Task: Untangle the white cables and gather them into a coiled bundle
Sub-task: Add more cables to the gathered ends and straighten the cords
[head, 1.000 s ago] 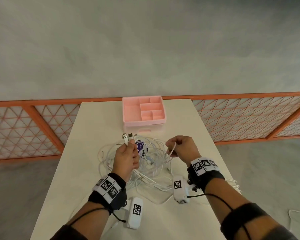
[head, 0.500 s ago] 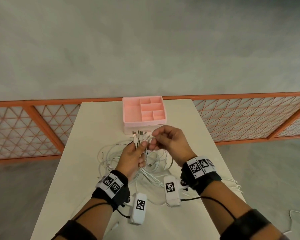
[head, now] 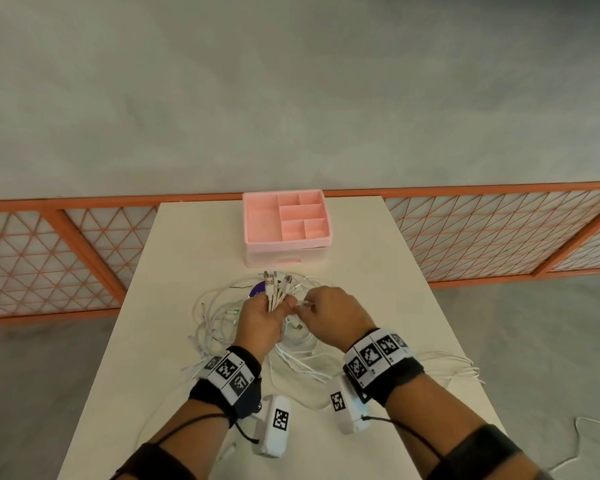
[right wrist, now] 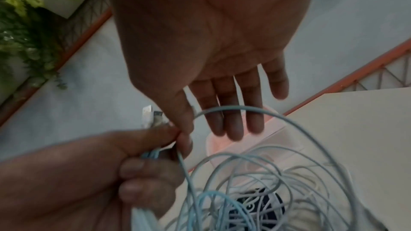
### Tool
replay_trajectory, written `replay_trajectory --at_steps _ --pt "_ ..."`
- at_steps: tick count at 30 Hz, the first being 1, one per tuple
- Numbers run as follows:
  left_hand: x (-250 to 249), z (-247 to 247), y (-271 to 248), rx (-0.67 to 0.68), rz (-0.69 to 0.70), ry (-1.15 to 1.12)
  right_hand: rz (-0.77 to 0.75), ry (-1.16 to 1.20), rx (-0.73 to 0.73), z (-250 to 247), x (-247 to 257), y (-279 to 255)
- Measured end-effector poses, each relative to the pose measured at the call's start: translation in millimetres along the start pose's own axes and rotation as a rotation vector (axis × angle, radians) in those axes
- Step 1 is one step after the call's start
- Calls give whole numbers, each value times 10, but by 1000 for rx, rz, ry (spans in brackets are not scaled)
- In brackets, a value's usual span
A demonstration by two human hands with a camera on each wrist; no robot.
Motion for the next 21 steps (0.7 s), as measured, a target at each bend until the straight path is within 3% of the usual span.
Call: replay_trajectory --at_steps 2,6,12,14,17,21 --pt "-8 -23 27 6 -16 -51 -30 123 -8 61 38 28" --pt "-8 22 -18 149 -42 -200 -66 427 -131 -271 80 32" --pt "47 21 -56 195 -49 -162 -78 862 -809 -1314 2 -121" --pt "188 -73 -33 160 -101 -211 -33 935 -959 -1602 -117 -188" --pt "354 -239 14 53 -163 -307 50 844 -914 -1632 -275 -155" --pt "304 -289 27 6 -134 -266 202 503 -625 -1207 -516 -71"
Point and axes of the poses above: each hand's wrist, its own y-axis towards the middle knuckle, its own z-axis out of the palm, x = y × z, the point moved 10 cm from there along y, towards the middle knuckle, and after that the axes turned 11 degrees about -z, right-handed, at the moved point
